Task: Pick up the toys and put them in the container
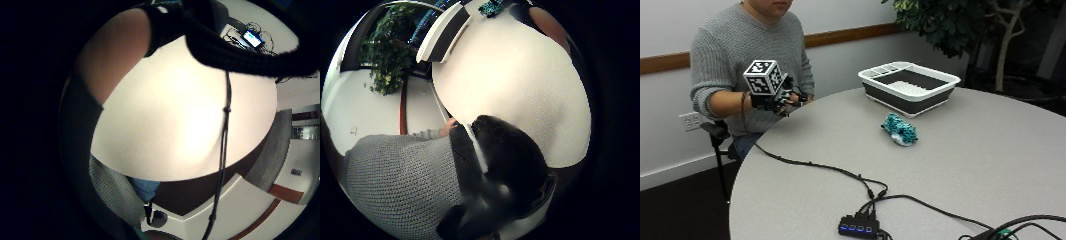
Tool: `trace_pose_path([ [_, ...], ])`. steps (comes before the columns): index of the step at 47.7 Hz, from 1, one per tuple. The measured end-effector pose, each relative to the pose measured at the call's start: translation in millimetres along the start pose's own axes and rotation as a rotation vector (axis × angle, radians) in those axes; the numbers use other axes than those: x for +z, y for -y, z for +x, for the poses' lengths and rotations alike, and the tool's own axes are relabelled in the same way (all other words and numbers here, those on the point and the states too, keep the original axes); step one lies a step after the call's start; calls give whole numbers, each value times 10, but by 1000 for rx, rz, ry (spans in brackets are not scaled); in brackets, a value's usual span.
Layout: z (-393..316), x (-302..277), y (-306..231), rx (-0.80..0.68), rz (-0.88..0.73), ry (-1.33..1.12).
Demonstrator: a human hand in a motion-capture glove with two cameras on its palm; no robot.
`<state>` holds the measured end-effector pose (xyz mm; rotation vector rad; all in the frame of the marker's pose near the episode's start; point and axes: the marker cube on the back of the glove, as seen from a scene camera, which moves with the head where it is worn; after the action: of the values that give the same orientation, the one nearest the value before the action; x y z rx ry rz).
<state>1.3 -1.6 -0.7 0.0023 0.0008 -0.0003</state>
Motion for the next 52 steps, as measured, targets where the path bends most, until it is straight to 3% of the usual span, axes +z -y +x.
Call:
trace_pose_path([
  [21,-159,-110,312,-67,-4,-36],
  [29,-355,-500,1484,-196,1,-36],
  [39,-463,-582,3109,-162,-77,-107],
  [44,-408,-440,3579,-93,-126,-141],
  [52,-193,10,3837,-16,-204,-151],
])
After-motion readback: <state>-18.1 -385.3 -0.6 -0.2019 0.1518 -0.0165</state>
